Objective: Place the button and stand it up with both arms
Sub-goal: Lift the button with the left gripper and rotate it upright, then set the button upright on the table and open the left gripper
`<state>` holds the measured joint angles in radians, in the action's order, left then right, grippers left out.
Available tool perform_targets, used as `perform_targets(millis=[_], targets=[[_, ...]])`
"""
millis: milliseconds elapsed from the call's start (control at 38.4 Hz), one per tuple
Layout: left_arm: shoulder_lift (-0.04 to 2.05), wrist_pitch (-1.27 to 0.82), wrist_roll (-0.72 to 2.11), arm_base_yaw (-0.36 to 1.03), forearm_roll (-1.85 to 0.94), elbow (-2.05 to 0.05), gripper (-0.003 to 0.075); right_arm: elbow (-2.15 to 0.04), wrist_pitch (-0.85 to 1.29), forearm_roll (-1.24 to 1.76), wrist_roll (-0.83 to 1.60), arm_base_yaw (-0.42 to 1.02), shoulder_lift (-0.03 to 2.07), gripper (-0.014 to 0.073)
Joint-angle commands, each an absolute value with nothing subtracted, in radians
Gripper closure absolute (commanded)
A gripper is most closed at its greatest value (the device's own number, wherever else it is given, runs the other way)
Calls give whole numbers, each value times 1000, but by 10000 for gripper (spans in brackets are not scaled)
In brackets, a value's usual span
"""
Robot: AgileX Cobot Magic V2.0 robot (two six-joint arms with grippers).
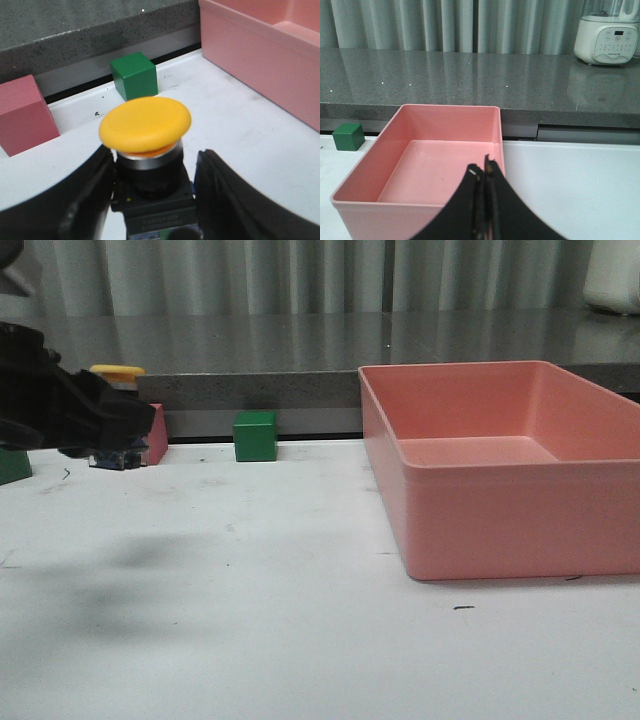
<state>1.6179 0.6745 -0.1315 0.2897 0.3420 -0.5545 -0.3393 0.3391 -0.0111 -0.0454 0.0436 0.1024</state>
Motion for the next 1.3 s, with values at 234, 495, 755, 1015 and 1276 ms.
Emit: perform_targets(millis=[234,495,755,1015,1276], targets=[[1803,1036,-21,286,254,-571,523,-366,252,-24,-38,39,113,664],[1904,1142,-13,286,254,-571,523,-366,252,-24,-38,39,113,664],[1938,1165,60,286,254,-571,520,-366,252,-24,-38,39,113,664],[1960,1173,62,286,250,-567,520,-366,252,-24,-38,39,113,664],[1991,1203,62,286,250,-565,518,-366,252,-24,-38,39,113,664]])
